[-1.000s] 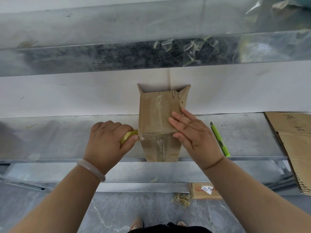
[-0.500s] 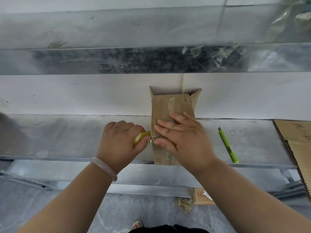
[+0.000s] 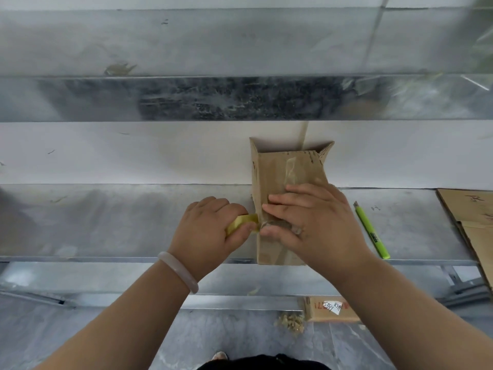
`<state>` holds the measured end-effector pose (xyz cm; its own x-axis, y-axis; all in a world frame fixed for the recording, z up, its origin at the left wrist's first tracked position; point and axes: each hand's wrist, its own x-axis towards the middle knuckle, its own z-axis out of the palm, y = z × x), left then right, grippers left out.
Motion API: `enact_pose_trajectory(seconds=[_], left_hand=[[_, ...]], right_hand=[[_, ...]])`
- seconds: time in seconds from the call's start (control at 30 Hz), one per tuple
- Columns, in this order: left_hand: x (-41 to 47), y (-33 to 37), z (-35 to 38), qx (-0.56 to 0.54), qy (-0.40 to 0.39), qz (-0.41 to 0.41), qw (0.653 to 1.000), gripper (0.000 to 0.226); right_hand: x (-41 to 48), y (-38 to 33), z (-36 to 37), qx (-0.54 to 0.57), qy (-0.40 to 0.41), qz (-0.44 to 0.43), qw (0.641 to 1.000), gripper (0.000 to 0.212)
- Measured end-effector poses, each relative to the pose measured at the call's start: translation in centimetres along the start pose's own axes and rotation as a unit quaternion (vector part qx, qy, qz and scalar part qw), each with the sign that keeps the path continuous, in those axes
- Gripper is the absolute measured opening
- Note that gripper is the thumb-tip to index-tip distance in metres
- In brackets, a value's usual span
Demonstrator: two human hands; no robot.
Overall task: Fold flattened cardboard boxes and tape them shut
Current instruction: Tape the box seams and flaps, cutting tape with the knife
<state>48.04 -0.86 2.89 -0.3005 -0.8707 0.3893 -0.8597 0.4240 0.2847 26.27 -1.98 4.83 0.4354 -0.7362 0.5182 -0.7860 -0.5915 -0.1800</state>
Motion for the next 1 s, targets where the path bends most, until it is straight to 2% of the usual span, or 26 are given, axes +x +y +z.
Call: enact_pose_trajectory(seconds=[0.13,0.23,0.37,0.43,0.77,1.0], left_hand=[[0.1,-0.2,0.1,-0.012,0.007,-0.006,1.0,0.04],[0.1,-0.8,-0.3,-0.05,-0.017,0.024,0.998,0.046],[-0.1,-2.1,-1.0,-0.182,-0.02,0.043,0.982,0.047],[-0.3,-2.6,-1.2,-0.21,-0.032,0.05,0.976,0.045],[0.5,-3.2,-2.0,-0.086,-0.105,0.063,0.989,0.052],[0.2,-3.9,-0.6,-0.112,-0.063,0.073,0.989,0.043]], right_hand=[[-0.2,-0.7,1.5,0.013,0.051,-0.024,0.998,0.031],[-0.8,-0.1,2.1,0.032,0.084,-0.026,0.996,0.026],[-0.9,0.0,2.1,0.038,0.097,-0.033,0.994,0.023],[-1.0,0.0,2.1,0.036,0.095,-0.032,0.994,0.023],[-1.1,-0.5,2.1,0.024,0.101,-0.023,0.994,0.022],[-0.8,-0.5,1.8,-0.009,0.1,-0.045,0.994,0.025]])
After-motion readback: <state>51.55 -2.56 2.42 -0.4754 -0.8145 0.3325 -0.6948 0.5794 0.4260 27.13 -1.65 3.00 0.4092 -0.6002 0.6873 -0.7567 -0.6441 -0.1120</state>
